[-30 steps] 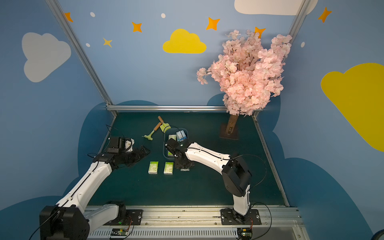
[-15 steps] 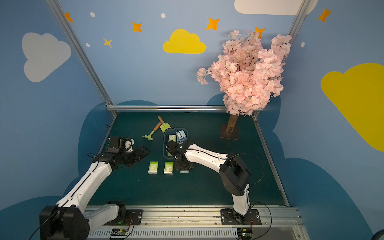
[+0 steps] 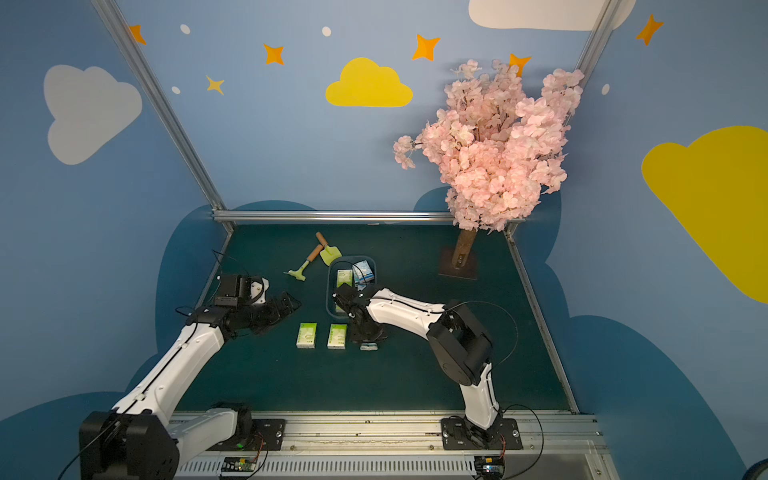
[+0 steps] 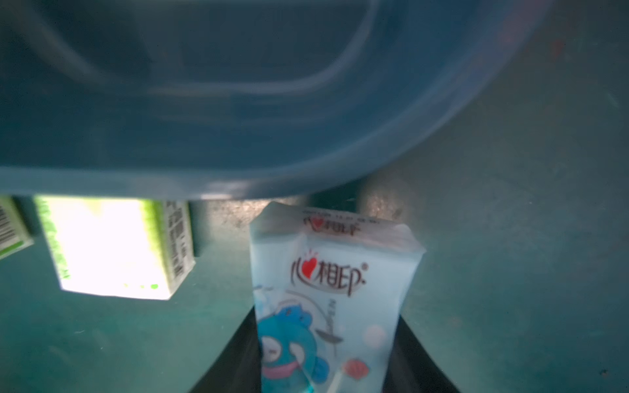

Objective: Take the pocket tissues out of the storage box
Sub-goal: Place the pocket tissues at the center of the board.

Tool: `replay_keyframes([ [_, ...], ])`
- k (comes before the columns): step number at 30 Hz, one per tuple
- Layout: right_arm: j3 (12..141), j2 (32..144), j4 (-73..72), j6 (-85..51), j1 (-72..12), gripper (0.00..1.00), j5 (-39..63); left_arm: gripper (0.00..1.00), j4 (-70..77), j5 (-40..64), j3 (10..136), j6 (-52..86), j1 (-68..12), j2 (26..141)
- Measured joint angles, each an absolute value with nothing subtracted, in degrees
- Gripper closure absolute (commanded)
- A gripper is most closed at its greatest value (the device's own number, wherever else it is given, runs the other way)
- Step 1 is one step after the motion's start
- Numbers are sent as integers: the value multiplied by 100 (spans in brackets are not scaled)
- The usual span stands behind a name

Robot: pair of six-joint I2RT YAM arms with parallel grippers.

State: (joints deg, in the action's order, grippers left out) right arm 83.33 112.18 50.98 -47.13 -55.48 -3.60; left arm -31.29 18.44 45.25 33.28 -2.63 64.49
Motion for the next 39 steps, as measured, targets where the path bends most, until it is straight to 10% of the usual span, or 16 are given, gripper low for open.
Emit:
replay_keyframes([
  [39, 8372, 11428, 5325, -4211, -5323, 19, -189, 0, -3124, 1835, 4580, 3354, -263, 6521],
])
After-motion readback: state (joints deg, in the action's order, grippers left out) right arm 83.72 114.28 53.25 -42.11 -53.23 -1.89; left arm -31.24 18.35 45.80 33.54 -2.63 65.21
